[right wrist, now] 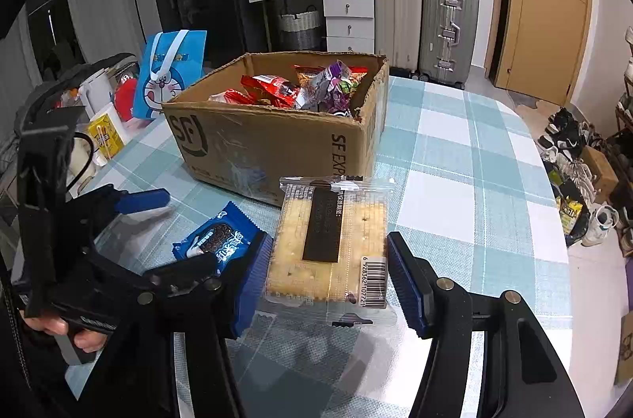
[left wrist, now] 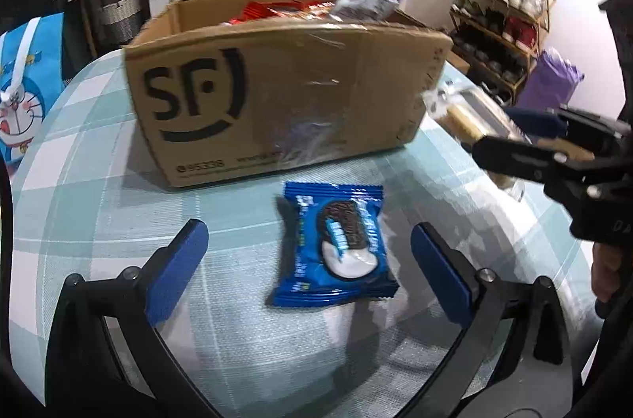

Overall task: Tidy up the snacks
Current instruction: 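Grasp the blue Oreo packet with the left gripper while the right gripper grasps the clear cracker pack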

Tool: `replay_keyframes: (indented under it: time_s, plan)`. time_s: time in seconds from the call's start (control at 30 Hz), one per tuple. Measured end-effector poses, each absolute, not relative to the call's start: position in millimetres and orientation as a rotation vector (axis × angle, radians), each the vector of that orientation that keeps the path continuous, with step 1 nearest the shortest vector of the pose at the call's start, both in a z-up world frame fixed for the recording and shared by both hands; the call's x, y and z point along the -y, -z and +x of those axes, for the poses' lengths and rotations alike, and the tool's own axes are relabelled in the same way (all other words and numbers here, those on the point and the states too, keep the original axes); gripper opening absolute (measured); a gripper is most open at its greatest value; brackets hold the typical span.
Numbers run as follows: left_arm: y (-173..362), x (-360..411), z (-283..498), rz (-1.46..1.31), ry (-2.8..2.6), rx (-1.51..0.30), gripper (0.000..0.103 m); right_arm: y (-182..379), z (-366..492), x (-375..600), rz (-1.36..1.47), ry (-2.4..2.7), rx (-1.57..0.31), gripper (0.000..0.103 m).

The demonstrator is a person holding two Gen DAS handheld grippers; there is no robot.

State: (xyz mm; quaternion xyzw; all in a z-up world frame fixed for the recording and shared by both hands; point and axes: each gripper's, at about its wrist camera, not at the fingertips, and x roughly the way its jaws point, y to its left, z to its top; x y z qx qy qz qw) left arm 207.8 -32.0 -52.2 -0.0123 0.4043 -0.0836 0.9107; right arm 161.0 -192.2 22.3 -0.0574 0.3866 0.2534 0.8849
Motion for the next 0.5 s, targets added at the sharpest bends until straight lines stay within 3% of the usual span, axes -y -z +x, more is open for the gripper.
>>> replay_keyframes:
  time_s: [0.17, 0.37, 0.47, 0.5]
  plan:
    - [57, 48, 212, 0.013, 0.179, -0.844, 0.102, -26, 158, 194, -0.113, -0.529, -0.795, 0.060]
    - [63, 61, 217, 0.038, 0.189, -0.871, 0.093, -30, 157, 198, -0.102, -0.516, -0.788, 0.060]
    - [67, 68, 219, 0.045, 0.211, -0.889, 0.076, -33, 156, 199, -0.099, -0.513, -0.782, 0.060]
    - [68, 69, 219, 0.040, 0.215, -0.894, 0.066, -33, 156, 199, -0.099, -0.512, -0.782, 0.060]
